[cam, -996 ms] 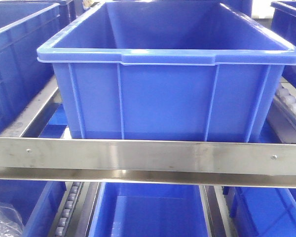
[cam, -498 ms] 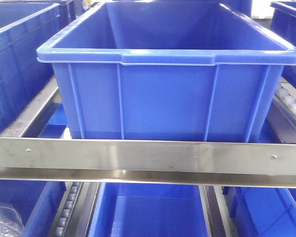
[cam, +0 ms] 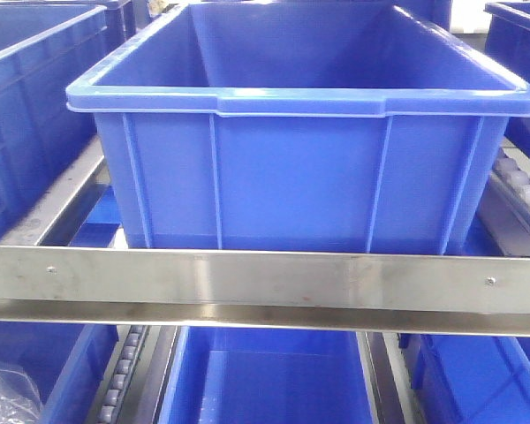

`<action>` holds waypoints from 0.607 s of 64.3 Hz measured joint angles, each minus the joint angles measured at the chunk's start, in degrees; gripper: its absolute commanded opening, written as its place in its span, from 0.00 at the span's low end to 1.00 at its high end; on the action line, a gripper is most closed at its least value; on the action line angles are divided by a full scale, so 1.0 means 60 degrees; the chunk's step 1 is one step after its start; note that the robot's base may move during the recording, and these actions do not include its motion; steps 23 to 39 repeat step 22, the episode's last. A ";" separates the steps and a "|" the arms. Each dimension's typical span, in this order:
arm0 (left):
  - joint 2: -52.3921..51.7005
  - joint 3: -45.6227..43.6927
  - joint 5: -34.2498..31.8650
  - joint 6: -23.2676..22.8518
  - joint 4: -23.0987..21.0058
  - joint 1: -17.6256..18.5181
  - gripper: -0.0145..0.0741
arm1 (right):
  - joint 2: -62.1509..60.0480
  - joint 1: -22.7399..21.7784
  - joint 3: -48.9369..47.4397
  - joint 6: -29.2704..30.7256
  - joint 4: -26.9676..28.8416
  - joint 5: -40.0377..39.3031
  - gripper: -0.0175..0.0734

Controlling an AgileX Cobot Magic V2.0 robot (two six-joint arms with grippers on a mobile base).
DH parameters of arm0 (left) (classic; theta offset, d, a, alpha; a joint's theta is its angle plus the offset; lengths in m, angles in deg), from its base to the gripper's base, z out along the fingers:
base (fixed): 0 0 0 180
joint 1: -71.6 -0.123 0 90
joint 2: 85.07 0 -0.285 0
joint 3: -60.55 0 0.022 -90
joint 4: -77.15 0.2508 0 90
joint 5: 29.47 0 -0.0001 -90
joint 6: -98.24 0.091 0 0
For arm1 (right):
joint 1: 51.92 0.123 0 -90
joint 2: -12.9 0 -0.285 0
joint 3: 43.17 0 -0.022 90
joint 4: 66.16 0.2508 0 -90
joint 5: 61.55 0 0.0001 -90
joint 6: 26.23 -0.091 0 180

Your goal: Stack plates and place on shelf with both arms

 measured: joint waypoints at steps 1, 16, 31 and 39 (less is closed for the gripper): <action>0.0000 0.0000 0.0000 0.0000 0.0000 0.0000 0.26 | 0.0000 0.0000 0.0000 0.0000 0.0000 0.0000 0.25; 0.0000 0.0000 0.0000 0.0000 0.0000 0.0000 0.26 | 0.0000 0.0000 0.0000 0.0000 0.0000 0.0000 0.25; 0.0000 0.0000 0.0000 0.0000 0.0000 0.0000 0.26 | 0.0000 0.0000 0.0000 0.0000 0.0000 0.0000 0.25; 0.0000 0.0000 0.0000 0.0000 0.0000 0.0000 0.26 | 0.0000 0.0000 0.0000 0.0000 0.0000 0.0000 0.25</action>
